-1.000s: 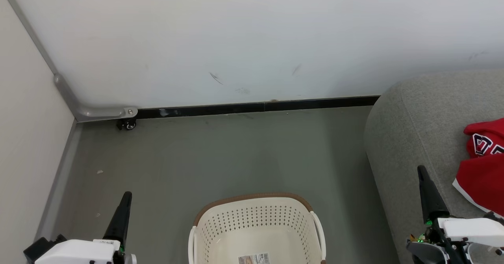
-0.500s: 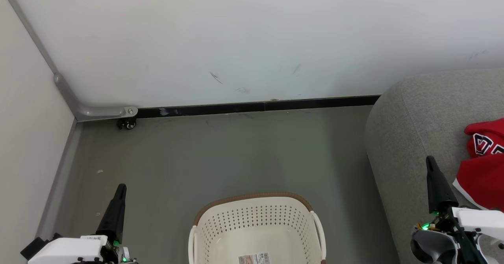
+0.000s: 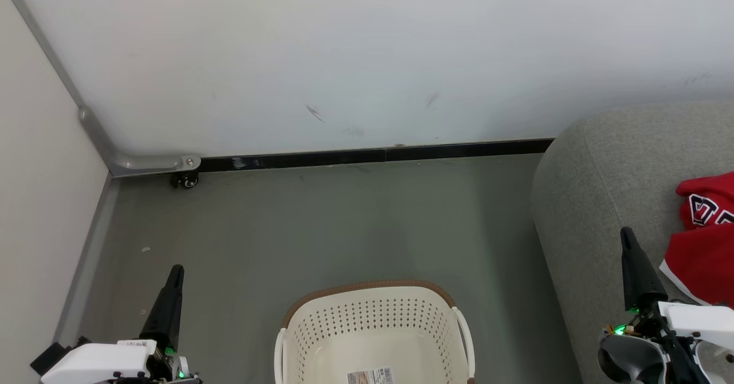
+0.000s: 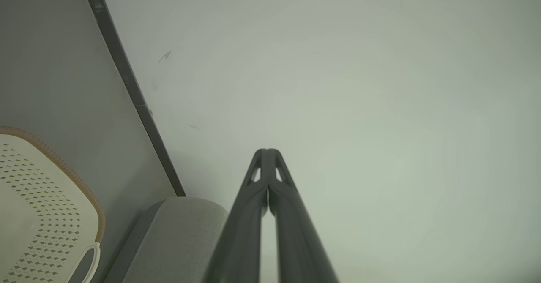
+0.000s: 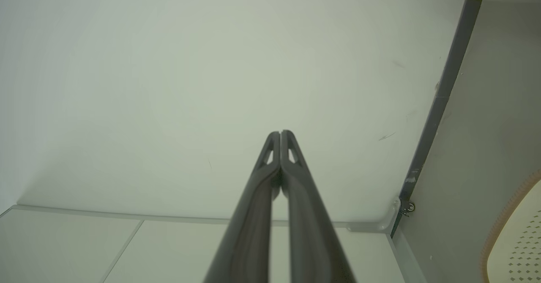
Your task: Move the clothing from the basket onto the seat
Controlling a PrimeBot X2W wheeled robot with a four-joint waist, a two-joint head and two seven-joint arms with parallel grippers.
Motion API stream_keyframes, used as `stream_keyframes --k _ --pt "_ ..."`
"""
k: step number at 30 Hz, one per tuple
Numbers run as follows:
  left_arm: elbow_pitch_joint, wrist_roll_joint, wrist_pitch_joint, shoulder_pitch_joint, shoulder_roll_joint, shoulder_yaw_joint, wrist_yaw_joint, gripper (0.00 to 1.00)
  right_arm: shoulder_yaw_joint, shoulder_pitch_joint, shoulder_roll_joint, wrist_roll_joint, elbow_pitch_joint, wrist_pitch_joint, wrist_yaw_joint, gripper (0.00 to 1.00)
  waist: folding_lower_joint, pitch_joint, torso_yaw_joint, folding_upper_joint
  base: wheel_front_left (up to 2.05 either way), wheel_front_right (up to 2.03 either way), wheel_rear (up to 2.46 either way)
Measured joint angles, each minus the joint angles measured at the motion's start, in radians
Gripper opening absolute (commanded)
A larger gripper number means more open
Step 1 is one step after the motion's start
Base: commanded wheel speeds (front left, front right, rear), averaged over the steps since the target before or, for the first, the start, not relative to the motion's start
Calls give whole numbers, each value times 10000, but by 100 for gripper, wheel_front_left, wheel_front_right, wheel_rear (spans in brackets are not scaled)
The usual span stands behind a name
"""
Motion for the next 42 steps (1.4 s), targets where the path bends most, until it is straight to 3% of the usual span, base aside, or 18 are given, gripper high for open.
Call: stream_keyframes --k 42 --pt "199 0 6 -18 -8 29 -86 0 -36 -1 2 0 36 86 0 0 -2 -4 1 0 0 0 0"
